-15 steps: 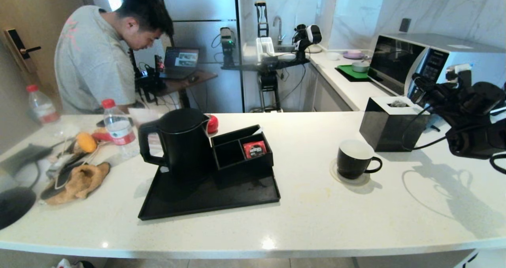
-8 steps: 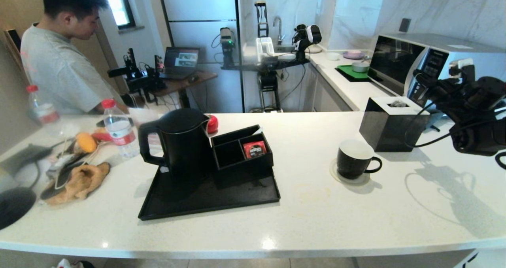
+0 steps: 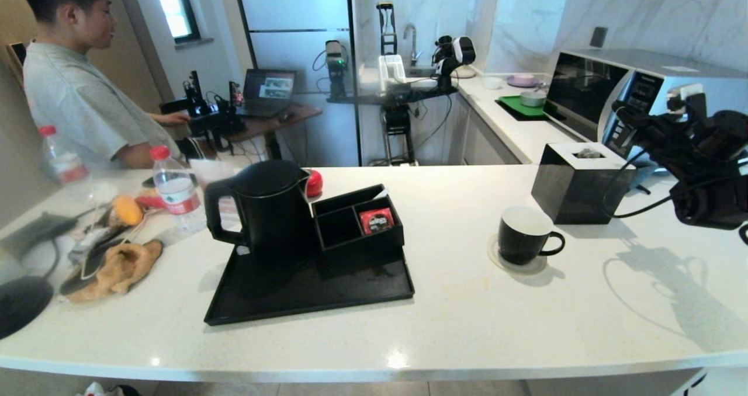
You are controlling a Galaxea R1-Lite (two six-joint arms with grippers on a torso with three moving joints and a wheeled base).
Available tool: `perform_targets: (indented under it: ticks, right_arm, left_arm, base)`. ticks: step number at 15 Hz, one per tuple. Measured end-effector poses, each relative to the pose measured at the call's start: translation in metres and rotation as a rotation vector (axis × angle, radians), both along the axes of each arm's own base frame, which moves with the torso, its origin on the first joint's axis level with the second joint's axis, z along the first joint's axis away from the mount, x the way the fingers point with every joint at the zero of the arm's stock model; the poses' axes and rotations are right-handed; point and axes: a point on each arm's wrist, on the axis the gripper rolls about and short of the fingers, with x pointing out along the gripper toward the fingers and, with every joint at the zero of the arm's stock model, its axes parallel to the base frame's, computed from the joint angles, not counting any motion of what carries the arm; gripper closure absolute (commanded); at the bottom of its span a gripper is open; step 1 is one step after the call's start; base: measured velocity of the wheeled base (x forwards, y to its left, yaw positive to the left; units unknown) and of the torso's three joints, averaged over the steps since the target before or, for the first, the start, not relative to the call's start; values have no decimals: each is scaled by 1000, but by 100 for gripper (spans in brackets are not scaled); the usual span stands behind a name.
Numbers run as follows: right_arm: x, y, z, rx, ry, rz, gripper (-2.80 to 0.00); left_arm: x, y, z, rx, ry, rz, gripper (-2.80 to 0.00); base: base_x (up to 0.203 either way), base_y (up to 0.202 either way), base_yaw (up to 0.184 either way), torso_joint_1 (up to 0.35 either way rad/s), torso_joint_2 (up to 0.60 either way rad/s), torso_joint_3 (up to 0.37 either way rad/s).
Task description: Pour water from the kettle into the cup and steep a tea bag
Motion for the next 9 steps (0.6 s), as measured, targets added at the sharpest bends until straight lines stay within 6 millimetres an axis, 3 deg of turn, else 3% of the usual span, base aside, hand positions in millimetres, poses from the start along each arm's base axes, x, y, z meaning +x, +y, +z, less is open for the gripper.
perform_targets:
  ticks: [3,4,9]
  right_arm:
    - [-3,-2,5,-1,13,1,0]
    - [-4,-1,8,-2,12,1,-280]
    - [-17,-5,8,2,43,-20,-280]
  left_arm:
    - [0,0,0,0,0,0,0]
    - [0,0,0,0,0,0,0]
    - [0,0,0,0,0,0,0]
  base:
    - [0,0,0,0,0,0]
    - [0,0,0,0,0,0]
    - [0,0,0,0,0,0]
